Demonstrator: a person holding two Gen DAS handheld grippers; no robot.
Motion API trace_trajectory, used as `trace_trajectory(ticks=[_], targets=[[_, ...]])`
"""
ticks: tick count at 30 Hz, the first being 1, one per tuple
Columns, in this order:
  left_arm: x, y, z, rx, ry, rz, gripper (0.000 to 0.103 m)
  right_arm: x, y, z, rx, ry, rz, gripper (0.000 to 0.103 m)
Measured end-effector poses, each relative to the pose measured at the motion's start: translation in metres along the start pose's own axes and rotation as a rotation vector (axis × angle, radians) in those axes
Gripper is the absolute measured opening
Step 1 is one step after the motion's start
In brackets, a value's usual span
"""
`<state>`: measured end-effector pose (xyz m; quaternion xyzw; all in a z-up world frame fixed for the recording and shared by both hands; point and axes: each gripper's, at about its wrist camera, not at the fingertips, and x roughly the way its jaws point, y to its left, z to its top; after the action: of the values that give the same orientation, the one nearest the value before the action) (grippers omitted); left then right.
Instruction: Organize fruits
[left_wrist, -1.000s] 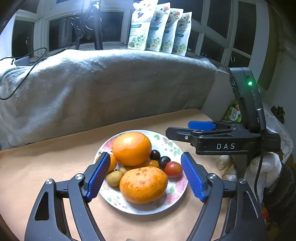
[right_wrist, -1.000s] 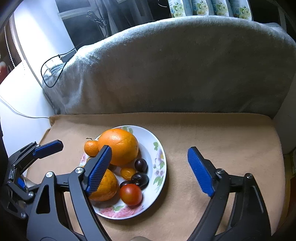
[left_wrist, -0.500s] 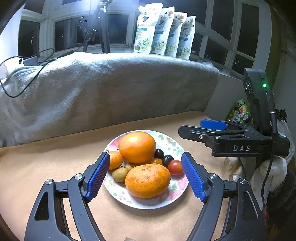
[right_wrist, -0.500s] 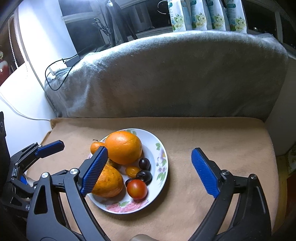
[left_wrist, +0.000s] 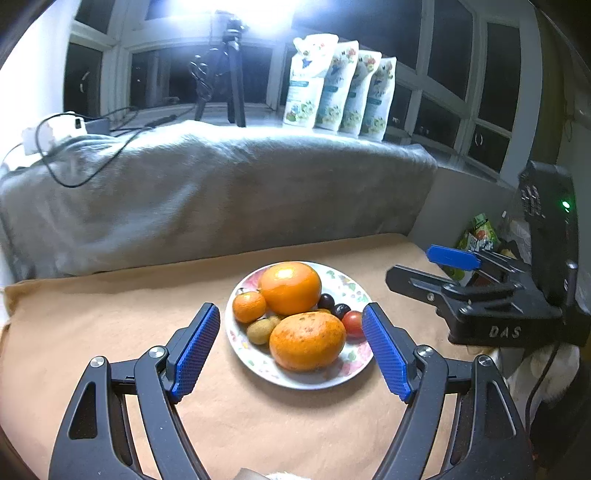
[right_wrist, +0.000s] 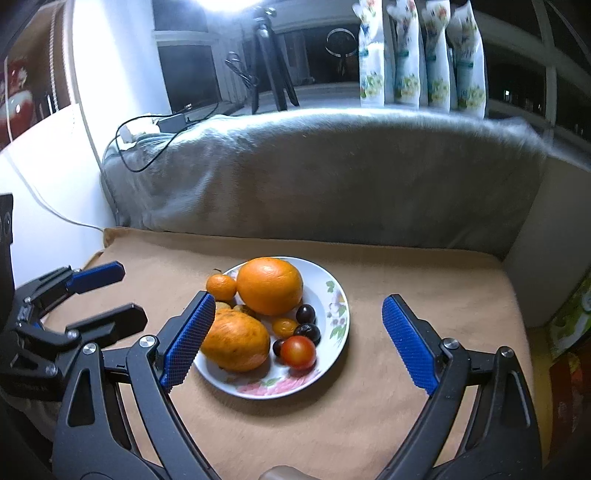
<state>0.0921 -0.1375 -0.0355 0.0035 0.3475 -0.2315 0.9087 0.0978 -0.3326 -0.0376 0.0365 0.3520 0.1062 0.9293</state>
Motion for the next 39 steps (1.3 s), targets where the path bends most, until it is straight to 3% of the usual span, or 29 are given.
trace_trajectory(ticks=[4, 7, 25, 39], targets=[[-0.016, 0.004, -0.006, 0.000, -0.023, 0.027, 0.080, -0.017, 0.015, -0.005, -0.015, -0.037, -0.037, 0.095], [-0.026, 0.008, -0.011, -0.007, -0.035, 0.047, 0.080, -0.030, 0.025, -0.010, -0.027, -0.057, -0.077, 0.102], [-0.052, 0.021, -0.034, -0.030, -0.027, 0.128, 0.080, -0.066, 0.048, -0.030, -0.016, -0.132, -0.225, 0.103], [-0.066, 0.028, -0.038, -0.043, -0.043, 0.150, 0.080, -0.073, 0.053, -0.032, -0.022, -0.146, -0.225, 0.103]])
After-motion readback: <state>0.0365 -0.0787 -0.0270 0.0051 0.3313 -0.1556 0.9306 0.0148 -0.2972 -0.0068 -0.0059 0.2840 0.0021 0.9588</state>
